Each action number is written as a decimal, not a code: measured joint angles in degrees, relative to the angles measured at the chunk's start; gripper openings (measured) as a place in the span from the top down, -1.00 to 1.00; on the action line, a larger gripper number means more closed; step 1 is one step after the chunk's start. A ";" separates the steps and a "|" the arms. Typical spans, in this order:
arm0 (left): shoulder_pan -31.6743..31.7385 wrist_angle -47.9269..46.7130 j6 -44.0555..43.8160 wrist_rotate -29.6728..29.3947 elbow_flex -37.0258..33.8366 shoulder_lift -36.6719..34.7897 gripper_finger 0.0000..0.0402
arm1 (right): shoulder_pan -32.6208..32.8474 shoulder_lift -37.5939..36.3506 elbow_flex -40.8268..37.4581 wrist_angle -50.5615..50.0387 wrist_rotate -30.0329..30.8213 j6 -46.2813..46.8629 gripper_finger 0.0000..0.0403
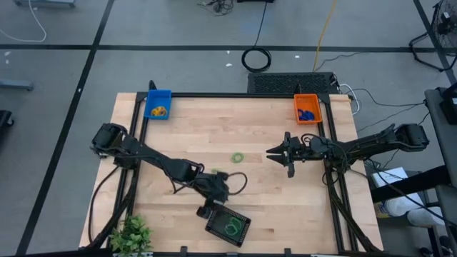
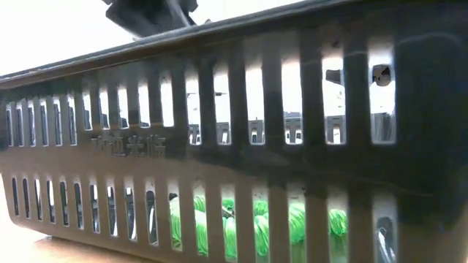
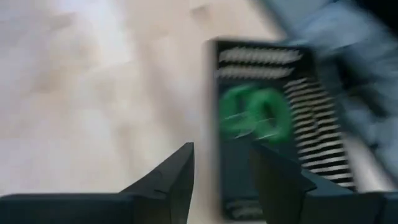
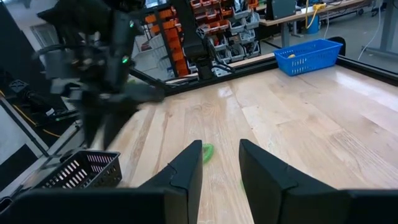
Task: Sort spring keychains into baskets
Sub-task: Put the green spring keychain into the black basket
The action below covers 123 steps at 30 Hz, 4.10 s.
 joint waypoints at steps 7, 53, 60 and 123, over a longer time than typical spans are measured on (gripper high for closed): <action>1.42 -13.04 -2.49 -15.24 -0.02 -0.97 0.31 | 0.00 0.00 0.02 -0.24 0.00 0.00 0.55; 10.90 -0.13 -6.22 -12.88 -14.18 0.43 0.41 | -0.01 0.00 0.02 -0.20 0.00 0.42 0.55; 12.78 2.16 -6.97 -12.34 -13.90 4.40 0.41 | -0.01 0.00 0.02 -0.15 0.00 0.44 0.55; 9.55 7.87 0.37 -8.42 -14.21 -2.71 0.96 | -0.01 0.02 0.04 -0.44 0.00 0.44 0.55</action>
